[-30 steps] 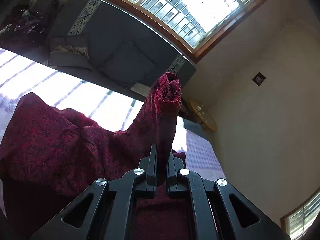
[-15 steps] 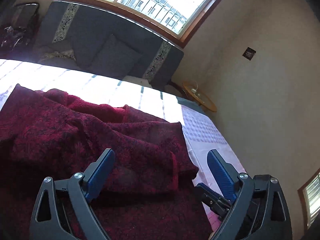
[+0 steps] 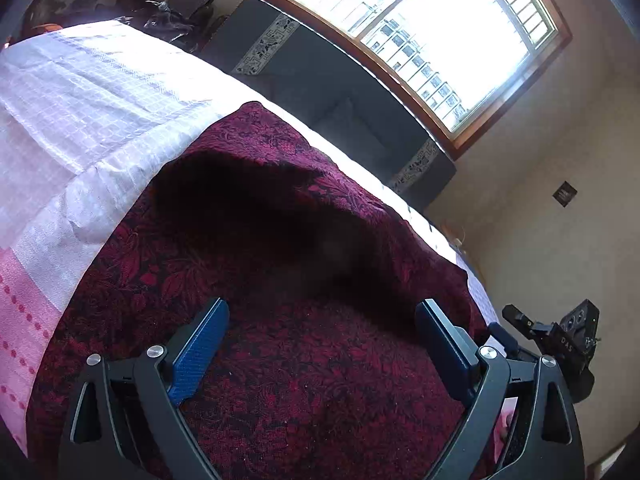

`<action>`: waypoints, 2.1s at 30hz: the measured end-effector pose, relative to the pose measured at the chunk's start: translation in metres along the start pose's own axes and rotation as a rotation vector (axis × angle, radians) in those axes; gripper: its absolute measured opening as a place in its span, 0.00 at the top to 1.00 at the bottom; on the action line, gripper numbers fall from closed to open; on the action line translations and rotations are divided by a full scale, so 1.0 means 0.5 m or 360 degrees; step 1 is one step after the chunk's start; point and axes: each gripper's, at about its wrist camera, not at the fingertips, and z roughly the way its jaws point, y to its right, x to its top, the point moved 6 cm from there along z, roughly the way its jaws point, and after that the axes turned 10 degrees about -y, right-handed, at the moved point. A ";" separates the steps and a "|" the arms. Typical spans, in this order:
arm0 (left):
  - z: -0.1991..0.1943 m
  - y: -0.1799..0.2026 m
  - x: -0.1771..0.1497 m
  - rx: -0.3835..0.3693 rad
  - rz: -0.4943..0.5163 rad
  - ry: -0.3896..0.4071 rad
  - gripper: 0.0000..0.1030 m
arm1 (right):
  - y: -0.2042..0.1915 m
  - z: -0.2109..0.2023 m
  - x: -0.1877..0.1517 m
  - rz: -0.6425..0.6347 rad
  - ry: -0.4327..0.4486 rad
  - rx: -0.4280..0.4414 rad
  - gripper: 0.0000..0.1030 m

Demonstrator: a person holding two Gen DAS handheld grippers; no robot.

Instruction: Fold small clothes

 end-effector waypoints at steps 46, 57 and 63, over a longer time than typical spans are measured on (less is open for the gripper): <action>0.027 0.014 0.006 0.0042 0.0019 -0.0037 0.07 | 0.110 0.095 0.085 0.0110 -0.0091 -0.0243 0.84; 0.025 0.010 0.006 0.0024 0.0014 -0.0033 0.07 | 0.079 -0.104 -0.076 0.0210 -0.0009 0.0048 0.78; 0.017 0.024 -0.019 0.0067 0.0137 -0.0156 0.07 | 0.039 -0.155 -0.300 0.0009 -0.0373 -0.0031 0.68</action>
